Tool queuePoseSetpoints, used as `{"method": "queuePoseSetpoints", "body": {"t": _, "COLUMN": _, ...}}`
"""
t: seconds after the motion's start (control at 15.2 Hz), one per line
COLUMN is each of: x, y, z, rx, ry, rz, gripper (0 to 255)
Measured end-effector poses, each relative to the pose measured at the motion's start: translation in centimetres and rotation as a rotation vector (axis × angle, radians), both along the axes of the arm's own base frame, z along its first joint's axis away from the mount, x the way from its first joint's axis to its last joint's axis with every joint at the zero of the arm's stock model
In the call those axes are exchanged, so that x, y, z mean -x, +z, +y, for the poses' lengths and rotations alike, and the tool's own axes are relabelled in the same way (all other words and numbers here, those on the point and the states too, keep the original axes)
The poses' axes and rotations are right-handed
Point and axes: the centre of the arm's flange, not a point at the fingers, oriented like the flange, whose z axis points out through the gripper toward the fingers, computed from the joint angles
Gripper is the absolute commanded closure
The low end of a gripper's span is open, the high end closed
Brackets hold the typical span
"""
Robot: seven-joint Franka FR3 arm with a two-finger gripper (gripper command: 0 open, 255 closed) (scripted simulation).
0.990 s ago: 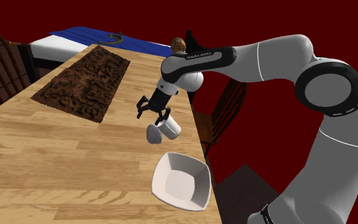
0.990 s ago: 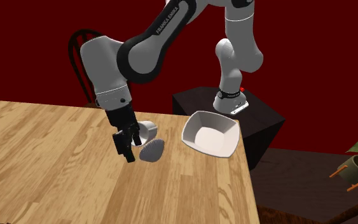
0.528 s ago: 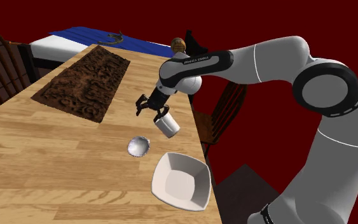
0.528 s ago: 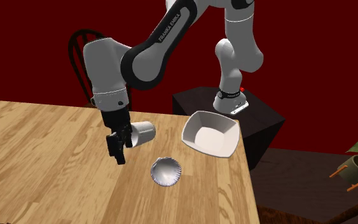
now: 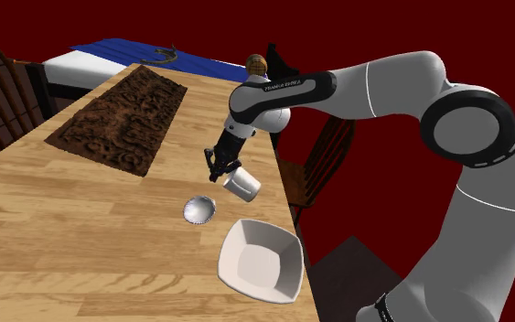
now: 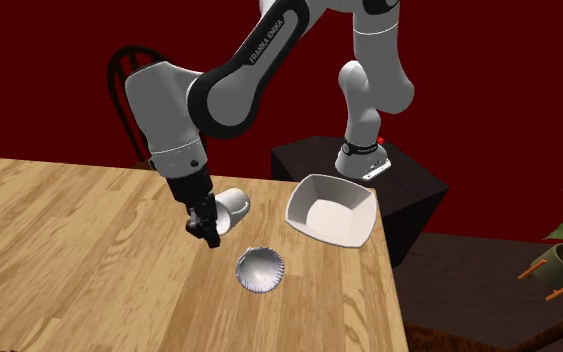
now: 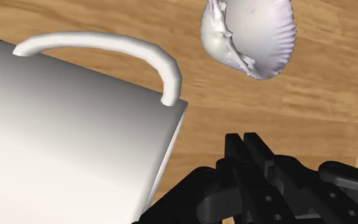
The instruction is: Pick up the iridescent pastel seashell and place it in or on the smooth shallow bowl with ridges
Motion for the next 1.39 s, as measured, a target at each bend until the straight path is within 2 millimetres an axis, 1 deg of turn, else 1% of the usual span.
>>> {"method": "queuePoseSetpoints", "body": {"t": 0.26, "x": 0.2, "y": 0.0, "z": 0.1, "rx": 0.000, "ry": 0.003, "rz": 0.006, "gripper": 255}}
{"method": "queuePoseSetpoints", "body": {"t": 0.33, "x": 0.2, "y": 0.2, "z": 0.1, "rx": -0.001, "ry": 0.004, "rz": 0.003, "gripper": 0}}
{"method": "queuePoseSetpoints", "body": {"t": 0.4, "x": 0.2, "y": 0.2, "z": 0.1, "rx": -0.001, "ry": 0.004, "rz": 0.003, "gripper": 0}}
{"method": "queuePoseSetpoints", "body": {"t": 0.46, "x": 0.7, "y": 0.3, "z": 0.5, "rx": 0.016, "ry": 0.000, "rz": 0.008, "gripper": 0}}
{"method": "queuePoseSetpoints", "body": {"t": 0.66, "x": 3.6, "y": 0.5, "z": 3.6, "rx": 0.110, "ry": -0.023, "rz": 0.029, "gripper": 0}}
{"method": "queuePoseSetpoints", "body": {"t": 0.79, "x": 6.0, "y": 1.1, "z": 5.6, "rx": 0.182, "ry": -0.042, "rz": 0.045, "gripper": 0}}
{"method": "queuePoseSetpoints", "body": {"t": 0.86, "x": 6.9, "y": 1.1, "z": 6.5, "rx": 0.213, "ry": -0.052, "rz": 0.050, "gripper": 0}}
{"method": "queuePoseSetpoints", "body": {"t": 0.92, "x": 7.4, "y": 1.1, "z": 6.9, "rx": 0.230, "ry": -0.058, "rz": 0.053, "gripper": 0}}
{"method": "queuePoseSetpoints", "body": {"t": 1.06, "x": 7.8, "y": 0.1, "z": 7.3, "rx": 0.243, "ry": -0.064, "rz": 0.055, "gripper": 0}}
{"method": "queuePoseSetpoints", "body": {"t": 1.39, "x": 8.0, "y": -2.3, "z": 8.0, "rx": 0.247, "ry": -0.066, "rz": 0.055, "gripper": 0}}
